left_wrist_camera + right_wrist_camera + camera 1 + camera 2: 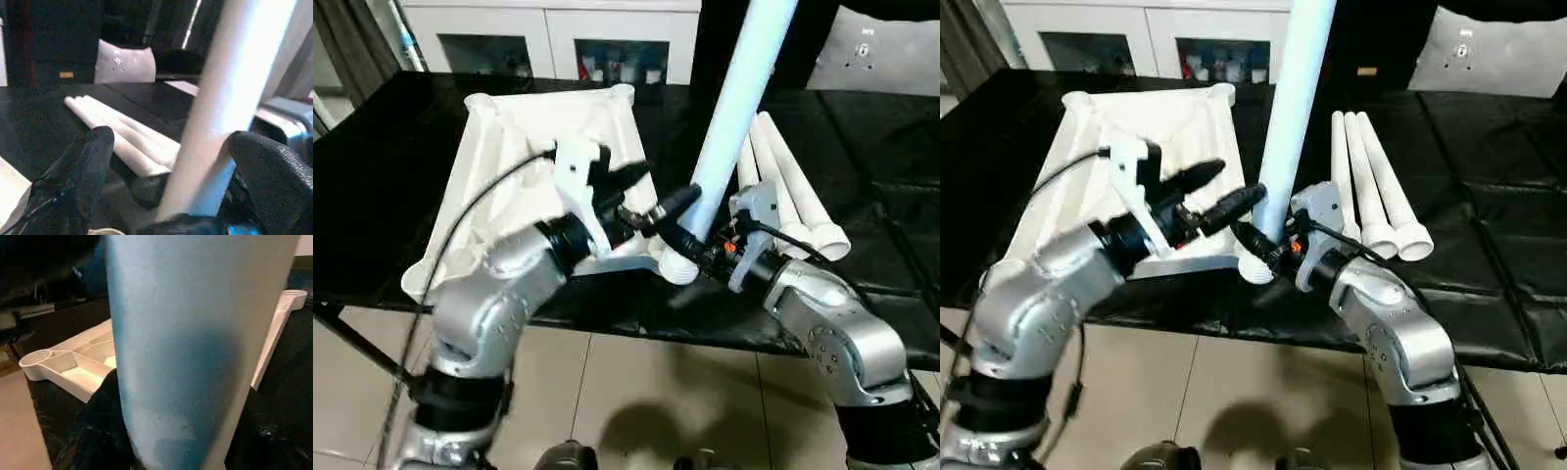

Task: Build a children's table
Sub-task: Pick table leg

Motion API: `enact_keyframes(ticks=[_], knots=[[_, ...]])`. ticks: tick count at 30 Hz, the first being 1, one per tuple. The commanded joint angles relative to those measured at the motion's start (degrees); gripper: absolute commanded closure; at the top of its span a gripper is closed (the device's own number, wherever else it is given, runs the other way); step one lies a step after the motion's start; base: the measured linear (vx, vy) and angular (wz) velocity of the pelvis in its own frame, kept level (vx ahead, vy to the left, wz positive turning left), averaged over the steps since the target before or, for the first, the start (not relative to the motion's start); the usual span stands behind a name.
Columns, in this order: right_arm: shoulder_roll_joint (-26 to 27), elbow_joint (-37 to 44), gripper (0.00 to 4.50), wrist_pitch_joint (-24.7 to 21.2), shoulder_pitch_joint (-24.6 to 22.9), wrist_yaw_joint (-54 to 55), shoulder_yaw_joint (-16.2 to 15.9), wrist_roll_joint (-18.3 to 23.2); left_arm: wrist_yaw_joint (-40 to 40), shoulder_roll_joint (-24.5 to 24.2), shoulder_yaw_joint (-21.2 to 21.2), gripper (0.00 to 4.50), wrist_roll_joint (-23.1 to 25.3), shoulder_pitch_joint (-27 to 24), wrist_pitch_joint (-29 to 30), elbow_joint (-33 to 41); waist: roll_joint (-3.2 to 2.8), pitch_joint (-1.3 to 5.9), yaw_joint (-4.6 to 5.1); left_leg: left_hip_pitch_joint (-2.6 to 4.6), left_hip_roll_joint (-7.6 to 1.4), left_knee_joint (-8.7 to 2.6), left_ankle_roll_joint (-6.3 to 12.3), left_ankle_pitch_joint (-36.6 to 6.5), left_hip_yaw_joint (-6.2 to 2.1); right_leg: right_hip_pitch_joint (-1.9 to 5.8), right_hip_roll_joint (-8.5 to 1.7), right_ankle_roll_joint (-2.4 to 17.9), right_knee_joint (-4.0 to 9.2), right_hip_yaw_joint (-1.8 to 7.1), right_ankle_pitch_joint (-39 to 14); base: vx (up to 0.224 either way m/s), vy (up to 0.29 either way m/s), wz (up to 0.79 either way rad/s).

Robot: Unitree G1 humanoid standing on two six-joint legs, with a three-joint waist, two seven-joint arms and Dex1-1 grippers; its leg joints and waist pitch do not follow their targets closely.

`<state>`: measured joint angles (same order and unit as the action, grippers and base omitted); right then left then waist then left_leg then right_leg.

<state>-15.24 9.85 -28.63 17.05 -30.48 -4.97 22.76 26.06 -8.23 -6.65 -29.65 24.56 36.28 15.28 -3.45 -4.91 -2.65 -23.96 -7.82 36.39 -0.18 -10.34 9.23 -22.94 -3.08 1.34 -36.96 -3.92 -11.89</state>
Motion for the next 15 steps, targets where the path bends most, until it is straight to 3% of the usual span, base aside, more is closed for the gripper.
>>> enact_keyframes(ticks=[1,5,10,15], knots=[[0.63,-0.18,2.59,1.18,1.16,-0.22,-1.0,-0.28,1.23,0.66,-1.16,0.6,-1.3,-0.85,0.29,1.91,0.89,4.82,-0.16,1.12,-4.94,-3.9,3.64,-7.96,-1.91,3.02,-5.81,11.29,5.13,3.54,-10.0,0.0,0.0,0.0],[0.75,-1.25,2.59,1.91,1.41,-0.47,-1.34,-0.71,1.53,0.34,-2.23,0.6,-1.07,-1.78,0.94,2.41,0.79,4.68,-0.19,1.3,-4.95,-3.91,3.19,-9.33,-1.89,2.83,-5.66,10.99,5.27,3.5,-12.25,0.0,0.0,0.0],[1.35,-1.34,2.59,2.08,1.87,-1.06,-1.66,-1.0,-2.12,-0.06,-2.94,0.6,4.53,-0.26,-0.66,-1.65,0.82,4.68,-0.16,1.39,-4.99,-4.13,2.62,-10.24,-1.96,2.78,-5.52,9.47,5.41,3.5,-13.93,0.0,0.0,0.0],[1.68,-1.8,2.59,2.58,2.21,-0.84,-1.85,-1.04,-2.99,1.19,-2.84,0.6,4.62,-0.13,-1.51,-1.62,0.75,4.84,-0.3,1.4,-5.02,-4.05,2.48,-9.98,-1.86,2.72,-5.69,10.25,5.31,3.52,-12.74,0.0,0.0,0.0]])
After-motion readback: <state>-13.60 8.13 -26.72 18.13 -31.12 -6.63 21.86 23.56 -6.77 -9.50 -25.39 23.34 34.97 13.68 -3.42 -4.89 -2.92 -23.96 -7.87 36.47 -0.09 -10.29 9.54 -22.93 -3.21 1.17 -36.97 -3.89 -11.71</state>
